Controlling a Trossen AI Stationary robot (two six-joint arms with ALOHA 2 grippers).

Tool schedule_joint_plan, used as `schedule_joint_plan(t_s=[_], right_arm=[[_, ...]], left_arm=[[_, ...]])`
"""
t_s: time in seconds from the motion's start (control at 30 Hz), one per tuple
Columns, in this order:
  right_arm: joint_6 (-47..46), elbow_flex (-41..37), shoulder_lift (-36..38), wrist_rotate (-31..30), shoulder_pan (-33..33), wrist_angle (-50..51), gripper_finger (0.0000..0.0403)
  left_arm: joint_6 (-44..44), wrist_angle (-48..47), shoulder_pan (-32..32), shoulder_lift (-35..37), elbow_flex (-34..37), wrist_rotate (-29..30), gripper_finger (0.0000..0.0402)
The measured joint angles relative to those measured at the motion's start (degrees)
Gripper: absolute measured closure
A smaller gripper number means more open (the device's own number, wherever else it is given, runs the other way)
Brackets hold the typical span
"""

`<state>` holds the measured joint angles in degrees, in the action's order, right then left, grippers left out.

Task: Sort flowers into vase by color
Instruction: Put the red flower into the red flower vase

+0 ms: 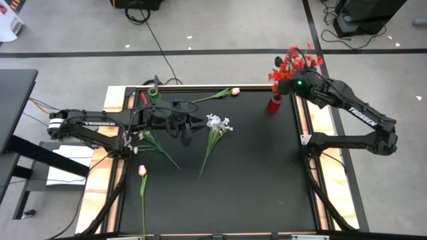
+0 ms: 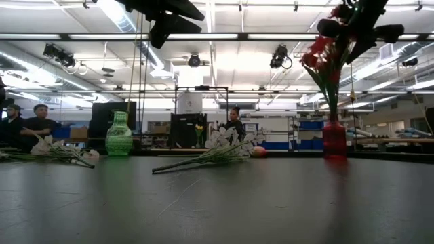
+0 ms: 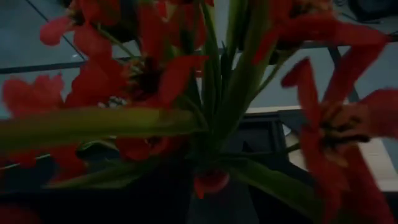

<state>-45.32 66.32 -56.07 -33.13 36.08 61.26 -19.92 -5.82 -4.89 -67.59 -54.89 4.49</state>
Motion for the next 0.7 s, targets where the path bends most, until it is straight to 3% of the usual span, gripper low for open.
schedule_joint_plan(t_s=[0.27, 0.7], right_arm=[[2.68, 0.03, -0.75, 0.38, 0.84, 0.01, 0.0386], [3.52, -2.59, -5.85, 2.44, 0.84, 0.16, 0.0395]], left_arm=[[-0.02, 0.00, 0.00, 0.00, 0.00, 0.00, 0.0256], [-0.37, 0.02, 0.00, 0.00, 0.00, 0.02, 0.0256]])
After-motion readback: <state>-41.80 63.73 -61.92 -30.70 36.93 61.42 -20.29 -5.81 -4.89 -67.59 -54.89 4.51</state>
